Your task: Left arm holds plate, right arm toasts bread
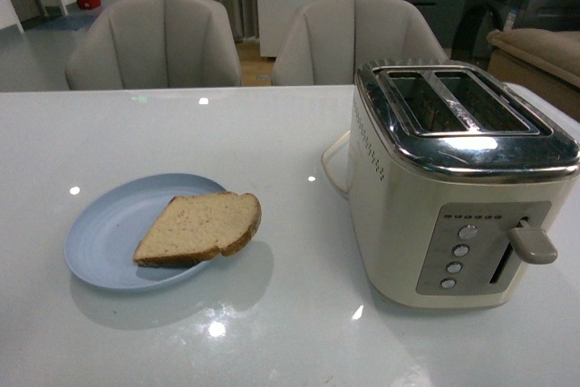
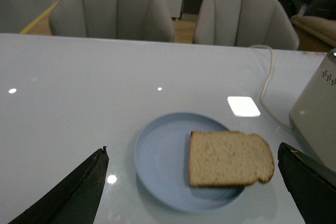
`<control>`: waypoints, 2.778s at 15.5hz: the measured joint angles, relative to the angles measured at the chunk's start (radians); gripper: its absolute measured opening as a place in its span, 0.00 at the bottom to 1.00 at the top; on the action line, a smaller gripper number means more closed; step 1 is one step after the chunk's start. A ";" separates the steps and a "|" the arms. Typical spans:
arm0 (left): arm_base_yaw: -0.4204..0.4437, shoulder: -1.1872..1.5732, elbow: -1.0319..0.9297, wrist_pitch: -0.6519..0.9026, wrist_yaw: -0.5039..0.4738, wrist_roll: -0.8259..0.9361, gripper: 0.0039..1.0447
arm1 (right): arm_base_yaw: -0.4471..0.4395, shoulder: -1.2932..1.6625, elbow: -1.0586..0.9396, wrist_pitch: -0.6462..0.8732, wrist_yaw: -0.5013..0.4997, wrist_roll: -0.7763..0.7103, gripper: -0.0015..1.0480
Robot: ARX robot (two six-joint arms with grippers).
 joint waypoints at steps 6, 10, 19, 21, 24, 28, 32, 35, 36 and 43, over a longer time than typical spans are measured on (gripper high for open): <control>0.050 0.940 0.482 0.122 0.030 0.082 0.94 | 0.000 0.000 0.000 0.000 0.000 0.000 0.94; 0.069 1.155 0.629 0.106 0.026 0.134 0.94 | 0.000 0.000 0.000 0.000 0.000 0.000 0.94; 0.074 1.278 0.751 0.139 0.051 0.146 0.94 | 0.000 0.000 0.000 0.000 0.000 0.000 0.94; 0.074 1.281 0.751 0.160 0.059 0.149 0.94 | 0.000 0.000 0.000 0.000 0.000 0.000 0.94; 0.074 1.287 0.750 0.179 0.060 0.152 0.85 | 0.000 0.000 0.000 0.000 0.000 0.000 0.94; 0.074 1.307 0.747 0.205 0.068 0.151 0.55 | 0.000 0.000 0.000 0.000 0.000 0.000 0.94; 0.079 1.305 0.745 0.240 0.090 0.054 0.03 | 0.000 0.000 0.000 0.000 0.000 0.000 0.94; 0.078 1.237 0.697 0.201 0.096 -0.021 0.03 | 0.000 0.000 0.000 0.000 0.000 0.000 0.94; 0.078 1.216 0.685 0.187 0.096 -0.035 0.03 | 0.000 0.000 0.000 0.000 0.000 0.000 0.94; 0.037 0.924 0.578 -0.023 0.068 -0.085 0.02 | 0.000 0.000 0.000 0.000 0.000 0.000 0.94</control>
